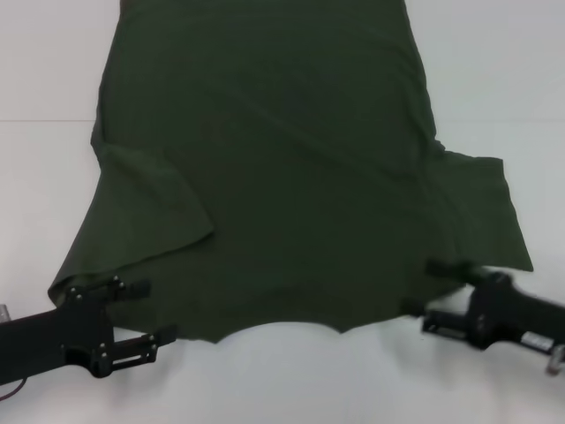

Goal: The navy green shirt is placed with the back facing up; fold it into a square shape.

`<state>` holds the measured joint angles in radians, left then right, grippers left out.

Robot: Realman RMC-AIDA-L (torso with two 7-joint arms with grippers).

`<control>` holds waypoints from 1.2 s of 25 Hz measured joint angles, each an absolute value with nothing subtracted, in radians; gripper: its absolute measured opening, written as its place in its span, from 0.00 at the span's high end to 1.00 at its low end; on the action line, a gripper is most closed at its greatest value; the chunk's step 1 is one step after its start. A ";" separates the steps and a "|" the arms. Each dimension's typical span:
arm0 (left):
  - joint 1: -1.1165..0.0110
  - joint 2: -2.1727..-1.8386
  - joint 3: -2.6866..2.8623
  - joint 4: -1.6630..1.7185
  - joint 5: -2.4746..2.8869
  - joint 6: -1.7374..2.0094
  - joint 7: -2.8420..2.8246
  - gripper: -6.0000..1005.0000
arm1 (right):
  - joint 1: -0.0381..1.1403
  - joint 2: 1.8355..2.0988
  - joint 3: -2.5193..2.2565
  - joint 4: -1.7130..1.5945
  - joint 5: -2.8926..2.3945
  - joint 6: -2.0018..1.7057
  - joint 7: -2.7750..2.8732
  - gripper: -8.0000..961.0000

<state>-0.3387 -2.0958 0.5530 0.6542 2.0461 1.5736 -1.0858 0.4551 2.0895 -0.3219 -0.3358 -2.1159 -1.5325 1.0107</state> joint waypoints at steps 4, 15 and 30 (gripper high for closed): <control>-0.323 -2.094 0.547 0.655 2.046 1.576 -1.067 0.23 | 0.445 2.086 -0.304 -0.535 -2.117 -1.592 1.377 0.05; -0.315 -2.089 0.550 0.667 2.046 1.646 -1.057 0.22 | 0.515 1.914 -0.493 -0.831 -2.196 -1.556 2.425 0.05; -0.325 -2.088 0.555 0.668 2.067 1.655 -1.045 0.22 | 0.723 1.861 -0.554 -0.800 -2.611 -1.489 2.710 0.05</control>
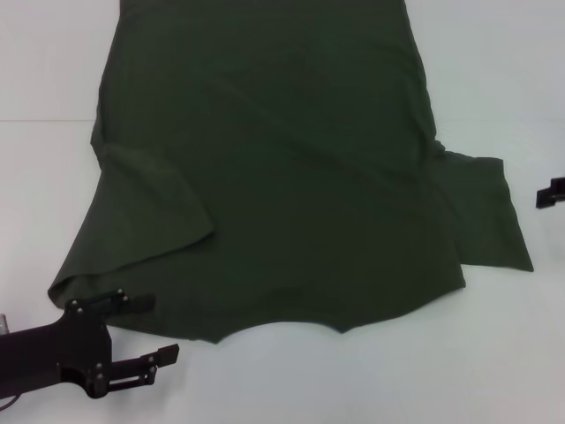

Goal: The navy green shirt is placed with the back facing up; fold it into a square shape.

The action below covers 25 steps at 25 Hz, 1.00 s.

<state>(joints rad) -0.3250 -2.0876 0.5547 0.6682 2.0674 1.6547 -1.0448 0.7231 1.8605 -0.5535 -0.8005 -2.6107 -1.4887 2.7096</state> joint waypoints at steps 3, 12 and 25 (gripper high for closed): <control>-0.325 -2.088 0.554 0.669 2.068 1.655 -1.044 0.22 | 0.726 1.859 -0.562 -0.757 -2.612 -1.467 2.711 0.05; -0.323 -2.091 0.554 0.669 2.071 1.647 -1.031 0.22 | 0.736 1.868 -0.642 -0.674 -2.613 -1.365 2.716 0.05; -0.321 -2.094 0.549 0.669 2.072 1.652 -1.031 0.23 | 0.739 1.876 -0.708 -0.621 -2.616 -1.283 2.720 0.05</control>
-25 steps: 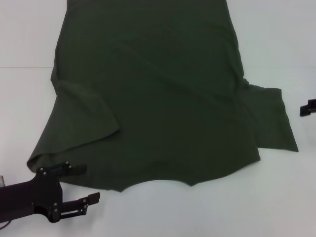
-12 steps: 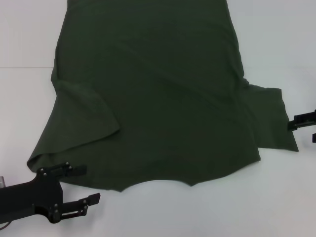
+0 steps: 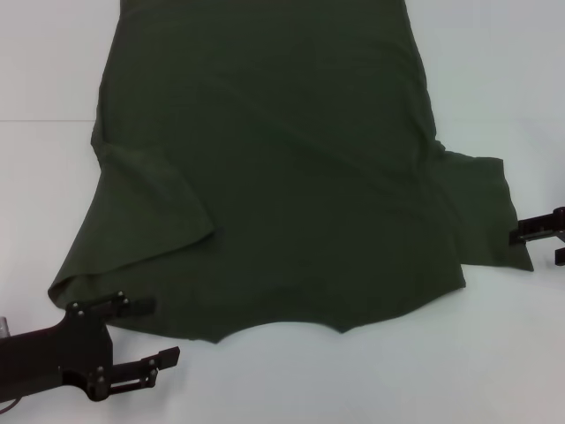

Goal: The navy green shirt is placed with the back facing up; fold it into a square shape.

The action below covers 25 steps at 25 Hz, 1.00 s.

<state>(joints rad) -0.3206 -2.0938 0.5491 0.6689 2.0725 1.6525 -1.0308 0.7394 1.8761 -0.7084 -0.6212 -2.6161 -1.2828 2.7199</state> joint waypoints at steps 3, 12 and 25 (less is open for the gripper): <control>-0.320 -2.094 0.549 0.669 2.072 1.653 -1.031 0.22 | 0.740 1.878 -0.711 -0.618 -2.621 -1.277 2.719 0.05; -0.320 -2.094 0.548 0.669 2.072 1.652 -1.031 0.22 | 0.746 1.888 -0.732 -0.606 -2.625 -1.248 2.715 0.05; -0.323 -2.094 0.546 0.669 2.072 1.648 -1.031 0.22 | 0.751 1.903 -0.756 -0.606 -2.625 -1.230 2.714 0.05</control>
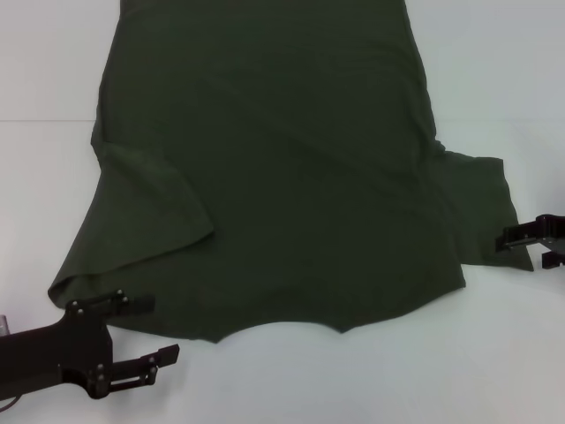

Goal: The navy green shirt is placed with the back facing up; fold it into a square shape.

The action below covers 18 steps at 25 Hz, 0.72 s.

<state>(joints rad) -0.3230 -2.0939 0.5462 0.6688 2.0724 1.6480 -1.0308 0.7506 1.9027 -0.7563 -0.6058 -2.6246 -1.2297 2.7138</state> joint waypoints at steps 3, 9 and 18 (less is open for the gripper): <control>-0.324 -2.095 0.546 0.669 2.072 1.648 -1.031 0.22 | 0.750 1.905 -0.760 -0.606 -2.625 -1.224 2.714 0.05; -0.324 -2.095 0.546 0.669 2.070 1.647 -1.031 0.22 | 0.750 1.906 -0.761 -0.606 -2.625 -1.223 2.714 0.05; -0.324 -2.097 0.546 0.669 2.069 1.646 -1.031 0.23 | 0.756 1.914 -0.779 -0.606 -2.625 -1.215 2.714 0.05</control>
